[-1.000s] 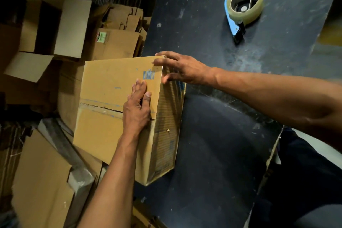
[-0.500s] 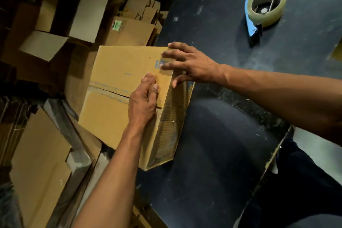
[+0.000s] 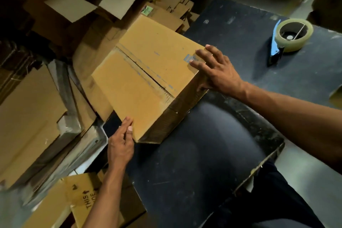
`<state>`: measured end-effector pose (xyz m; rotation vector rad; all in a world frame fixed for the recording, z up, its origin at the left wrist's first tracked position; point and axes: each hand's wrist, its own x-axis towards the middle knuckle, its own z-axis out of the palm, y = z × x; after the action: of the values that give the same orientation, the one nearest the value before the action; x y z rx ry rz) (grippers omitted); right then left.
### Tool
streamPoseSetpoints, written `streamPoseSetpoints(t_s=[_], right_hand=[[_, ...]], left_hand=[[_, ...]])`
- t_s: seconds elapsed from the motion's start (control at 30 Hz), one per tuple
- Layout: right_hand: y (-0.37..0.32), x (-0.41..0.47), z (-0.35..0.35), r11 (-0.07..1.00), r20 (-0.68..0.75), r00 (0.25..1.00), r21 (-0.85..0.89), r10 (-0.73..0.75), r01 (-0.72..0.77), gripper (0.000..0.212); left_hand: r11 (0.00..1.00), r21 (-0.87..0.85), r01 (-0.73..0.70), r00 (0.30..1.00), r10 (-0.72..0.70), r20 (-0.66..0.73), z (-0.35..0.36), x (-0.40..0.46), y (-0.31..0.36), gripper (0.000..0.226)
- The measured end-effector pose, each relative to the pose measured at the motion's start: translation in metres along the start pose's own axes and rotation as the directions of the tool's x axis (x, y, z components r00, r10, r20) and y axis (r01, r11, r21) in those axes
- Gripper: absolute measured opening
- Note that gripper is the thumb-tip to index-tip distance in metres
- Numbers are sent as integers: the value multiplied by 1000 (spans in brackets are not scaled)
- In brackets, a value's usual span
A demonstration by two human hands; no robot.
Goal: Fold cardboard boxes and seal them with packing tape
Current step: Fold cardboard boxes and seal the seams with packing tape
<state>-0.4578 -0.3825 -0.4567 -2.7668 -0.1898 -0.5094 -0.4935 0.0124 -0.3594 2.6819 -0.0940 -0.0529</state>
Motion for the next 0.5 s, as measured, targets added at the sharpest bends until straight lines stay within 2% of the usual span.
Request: streamPoseSetpoints(t_s=[0.07,0.13,0.2,0.3,0.37,0.43,0.5], right_hand=[[-1,-2,-9,998,38,999,-55,-12,14,102],[-16,-1,-16,996,6,1000,-93,17,-17,107],[-44,3,-13,993,-28,999,-118,-21,17,100],[-69,0,8,986,-77,991,-135,-109,98,74],[-74,-7,21,989,-168,982,-130,-89,67,64],[-73,-11,27,986,-200,974,-147,-109,80,68],[-66,-13,23,976,-128,980,-180,-149,125,79]], left_hand=[[997,73,22,993,-30,115,-12,4,-4,63],[992,110,-67,970,39,239,-19,9,-11,80],[974,142,-179,945,130,301,-23,11,-19,87],[959,136,-248,931,198,306,-20,12,-29,99],[966,88,-243,936,210,284,-18,14,-31,98],[970,61,-237,938,212,275,-18,16,-32,98],[972,65,-228,937,200,287,-17,17,-32,100]])
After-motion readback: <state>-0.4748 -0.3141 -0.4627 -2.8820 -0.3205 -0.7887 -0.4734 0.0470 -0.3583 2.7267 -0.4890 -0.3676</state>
